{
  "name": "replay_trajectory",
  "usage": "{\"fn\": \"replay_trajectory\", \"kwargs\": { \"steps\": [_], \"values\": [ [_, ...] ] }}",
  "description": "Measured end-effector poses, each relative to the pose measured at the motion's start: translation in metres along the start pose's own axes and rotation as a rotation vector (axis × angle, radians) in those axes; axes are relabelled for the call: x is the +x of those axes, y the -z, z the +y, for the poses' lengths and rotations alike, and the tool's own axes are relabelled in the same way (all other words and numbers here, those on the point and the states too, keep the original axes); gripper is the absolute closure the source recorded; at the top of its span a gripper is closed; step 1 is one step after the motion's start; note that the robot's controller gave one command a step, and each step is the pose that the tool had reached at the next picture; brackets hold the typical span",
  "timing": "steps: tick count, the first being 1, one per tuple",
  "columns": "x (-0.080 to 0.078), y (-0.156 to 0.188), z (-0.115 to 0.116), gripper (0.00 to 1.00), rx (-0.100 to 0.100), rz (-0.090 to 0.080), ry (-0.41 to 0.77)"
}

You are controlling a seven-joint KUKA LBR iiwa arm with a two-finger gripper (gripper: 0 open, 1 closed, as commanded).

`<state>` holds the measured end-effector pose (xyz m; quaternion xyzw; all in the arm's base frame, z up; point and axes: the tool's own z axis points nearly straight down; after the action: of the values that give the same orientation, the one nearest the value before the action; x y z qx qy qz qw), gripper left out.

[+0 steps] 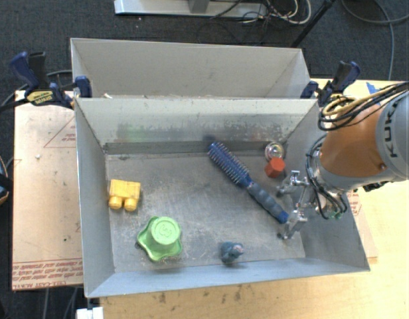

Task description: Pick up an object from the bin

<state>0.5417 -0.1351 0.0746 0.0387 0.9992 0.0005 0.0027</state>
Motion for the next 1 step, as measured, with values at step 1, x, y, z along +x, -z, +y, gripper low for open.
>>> {"fn": "replay_trajectory", "kwargs": {
  "steps": [1],
  "values": [
    [-0.0001,0.0019,0.0000,1.00,0.001,0.000,0.002]
  ]
}}
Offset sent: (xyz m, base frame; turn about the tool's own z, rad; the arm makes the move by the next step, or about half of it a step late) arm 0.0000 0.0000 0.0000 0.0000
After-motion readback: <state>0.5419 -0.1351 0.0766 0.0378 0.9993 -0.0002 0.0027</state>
